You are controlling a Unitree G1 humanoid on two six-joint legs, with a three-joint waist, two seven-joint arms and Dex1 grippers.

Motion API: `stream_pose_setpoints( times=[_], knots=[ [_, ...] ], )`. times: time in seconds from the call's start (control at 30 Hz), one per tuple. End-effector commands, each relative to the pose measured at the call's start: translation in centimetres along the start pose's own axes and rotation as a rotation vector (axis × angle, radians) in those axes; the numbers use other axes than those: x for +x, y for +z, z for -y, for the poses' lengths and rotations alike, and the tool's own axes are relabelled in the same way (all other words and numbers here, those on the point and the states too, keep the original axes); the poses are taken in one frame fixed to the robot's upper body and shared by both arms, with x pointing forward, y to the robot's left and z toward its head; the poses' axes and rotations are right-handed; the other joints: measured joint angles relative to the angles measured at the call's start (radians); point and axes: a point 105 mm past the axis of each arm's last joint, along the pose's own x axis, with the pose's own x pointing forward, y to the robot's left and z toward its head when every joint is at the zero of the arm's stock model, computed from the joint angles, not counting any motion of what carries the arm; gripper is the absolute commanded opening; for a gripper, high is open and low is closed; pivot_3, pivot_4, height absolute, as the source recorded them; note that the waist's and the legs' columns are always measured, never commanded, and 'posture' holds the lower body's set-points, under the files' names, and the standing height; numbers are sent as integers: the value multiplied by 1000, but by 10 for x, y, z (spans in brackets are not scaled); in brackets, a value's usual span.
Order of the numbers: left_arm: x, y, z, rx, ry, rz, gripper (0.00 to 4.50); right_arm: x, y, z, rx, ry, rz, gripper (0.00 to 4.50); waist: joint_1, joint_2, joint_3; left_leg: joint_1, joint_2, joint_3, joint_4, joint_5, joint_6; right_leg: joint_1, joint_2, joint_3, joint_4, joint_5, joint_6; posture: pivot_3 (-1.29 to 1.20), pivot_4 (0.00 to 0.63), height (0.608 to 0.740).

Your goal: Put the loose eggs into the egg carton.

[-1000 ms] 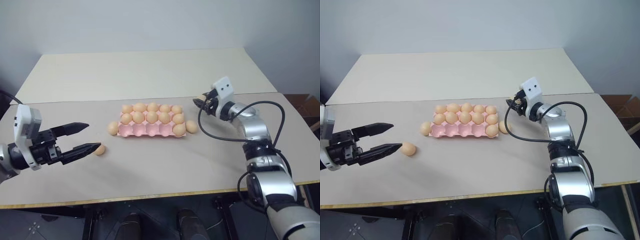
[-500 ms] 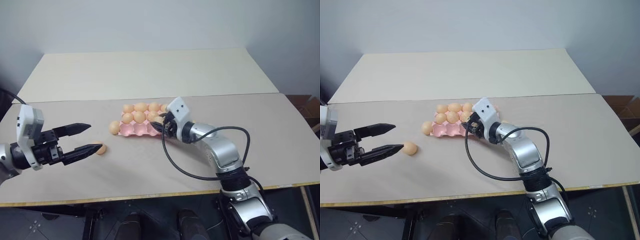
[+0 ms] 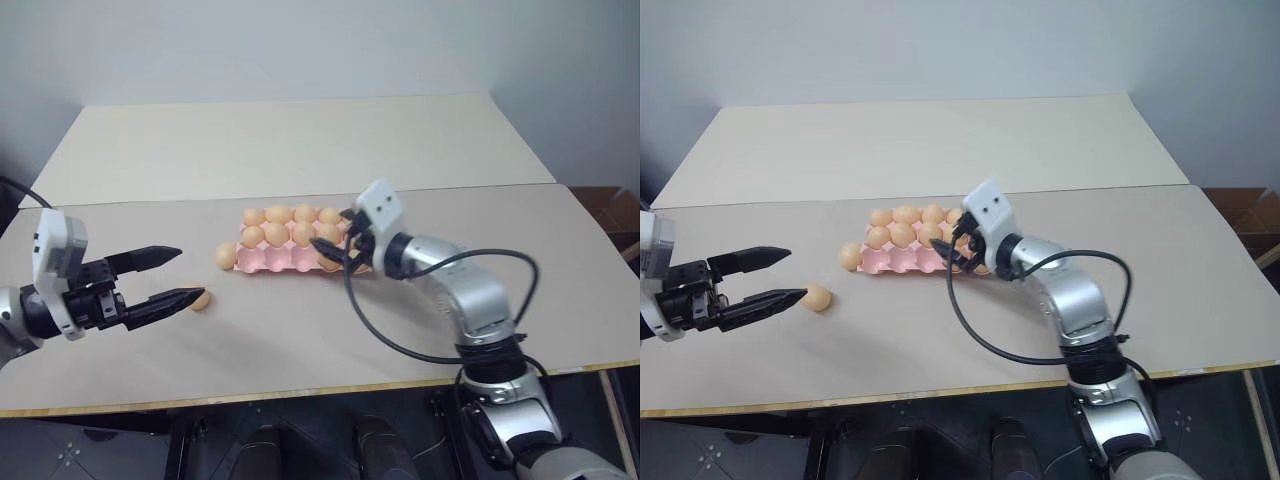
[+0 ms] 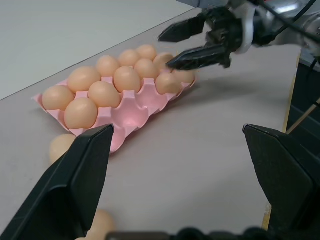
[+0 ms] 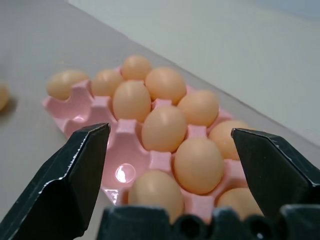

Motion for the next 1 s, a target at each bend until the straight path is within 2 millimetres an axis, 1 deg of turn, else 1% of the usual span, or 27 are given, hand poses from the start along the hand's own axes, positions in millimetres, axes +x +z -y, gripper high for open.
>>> stream_pose_setpoints(
  times=[0.03,0.1,0.17,0.2,0.23,0.27,0.33,0.4,0.47,0.53,0.6,0.7,0.77,0.87,1.0],
  knots=[
    [-4,9,-6,46,0,10,4500,-45,23,11,-55,41,64,4490,9,0,0,-1,0,0,0,0,0,0,0,-1,0,0,0,0,150,740],
    [-6,8,-9,47,2,4,4500,-65,24,15,-94,62,55,4490,16,0,0,-1,0,3,0,0,0,1,0,-2,-1,0,0,0,150,740],
    [-11,10,-15,45,15,8,4500,-95,22,25,-106,79,24,4490,20,0,0,-1,0,5,0,0,0,1,0,-2,-1,0,0,0,150,740],
    [-13,10,-17,44,19,10,4500,-103,21,27,-108,87,14,4490,21,0,0,-1,0,6,1,0,0,1,0,-2,-1,0,0,0,150,740],
    [-17,9,-19,46,30,6,4500,-119,16,34,-130,83,-16,4490,20,0,0,-1,0,6,1,0,0,1,0,-2,-1,0,0,0,150,740],
    [-20,9,-20,48,36,2,4500,-129,12,37,-146,82,-38,4490,20,0,0,-1,0,7,1,0,0,1,0,-2,-1,0,0,0,150,740],
    [-23,8,-21,49,41,-9,4500,-144,6,41,-156,90,-67,4490,18,0,0,-1,0,8,1,0,1,1,0,-1,-2,0,0,0,150,740],
    [-24,7,-20,38,34,-8,4500,-152,-5,47,-155,77,-111,4490,16,0,0,0,1,10,1,0,1,1,0,0,-1,0,0,0,150,740],
    [-23,7,-19,25,25,-3,4500,-152,-10,51,-161,58,-128,4490,15,0,0,3,1,11,1,0,1,4,0,1,-1,0,0,0,150,740],
    [-22,8,-19,27,21,-1,4500,-148,-10,55,-156,53,-121,4490,15,0,0,4,1,12,1,0,1,5,0,2,-1,0,0,0,150,740],
    [-22,9,-19,31,21,1,4500,-145,-11,56,-153,56,-118,4490,16,0,0,5,1,12,1,0,1,6,0,2,-1,0,0,0,150,740],
    [-22,10,-19,34,19,1,4500,-137,-19,54,-151,74,-134,4490,19,0,0,5,1,11,1,0,1,6,0,1,-1,0,0,0,150,740],
    [-20,11,-18,37,12,1,4500,-124,-28,57,-143,66,-144,4490,19,-1,0,5,1,11,1,0,1,6,0,1,-1,0,0,0,150,740],
    [-13,13,-17,40,-5,11,4500,-98,-48,67,-137,34,-179,4490,17,-1,0,5,1,12,1,0,1,6,0,2,-1,0,0,0,150,740],
    [-11,15,-17,37,-9,24,4500,-75,-66,77,-155,25,-224,4490,18,-1,0,4,1,12,1,0,1,4,0,2,-1,0,0,0,150,740]
  ],
)
